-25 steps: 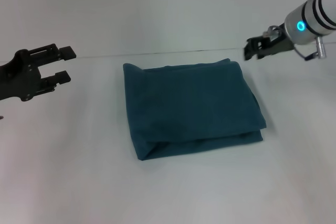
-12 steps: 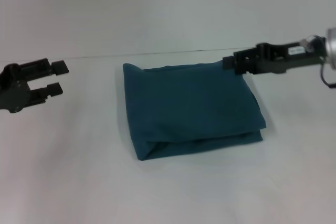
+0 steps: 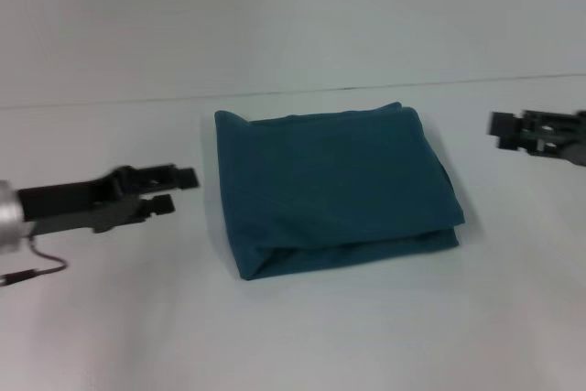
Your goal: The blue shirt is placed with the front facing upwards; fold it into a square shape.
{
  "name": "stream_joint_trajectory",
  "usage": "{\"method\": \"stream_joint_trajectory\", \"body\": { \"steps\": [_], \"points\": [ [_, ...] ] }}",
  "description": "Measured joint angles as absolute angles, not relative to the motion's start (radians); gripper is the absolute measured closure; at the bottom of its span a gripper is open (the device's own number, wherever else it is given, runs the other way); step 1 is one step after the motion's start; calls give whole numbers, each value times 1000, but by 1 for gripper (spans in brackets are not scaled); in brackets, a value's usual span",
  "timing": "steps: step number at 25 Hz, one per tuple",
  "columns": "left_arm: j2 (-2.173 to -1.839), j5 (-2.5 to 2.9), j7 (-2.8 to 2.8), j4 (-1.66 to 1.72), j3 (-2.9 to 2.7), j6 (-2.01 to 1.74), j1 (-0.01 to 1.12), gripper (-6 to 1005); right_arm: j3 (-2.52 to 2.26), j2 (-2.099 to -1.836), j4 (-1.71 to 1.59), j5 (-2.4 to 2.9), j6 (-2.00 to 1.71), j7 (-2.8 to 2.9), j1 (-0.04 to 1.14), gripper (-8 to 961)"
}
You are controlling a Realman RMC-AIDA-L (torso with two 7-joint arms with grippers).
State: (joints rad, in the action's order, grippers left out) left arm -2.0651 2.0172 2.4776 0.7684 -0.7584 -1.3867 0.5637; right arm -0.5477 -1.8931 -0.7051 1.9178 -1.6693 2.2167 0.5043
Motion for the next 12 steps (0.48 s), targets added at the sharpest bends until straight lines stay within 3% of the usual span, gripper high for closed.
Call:
{"method": "stream_joint_trajectory", "body": {
  "steps": [5,11,12],
  "points": [
    [-2098,2090,2475,739,-904,-1168,644,245,-504,-1897,-701,1915,-1683,2190,456,250],
    [-2089,2118,2517,636,-915,-1075,755,243,-502,-1891,-688,1917,-1684,2176,451,250],
    [-2088,2122,2525,622,-915,-1062,767,204,-502,-1890,-688,1917,-1683,2176,452,250]
  ]
}}
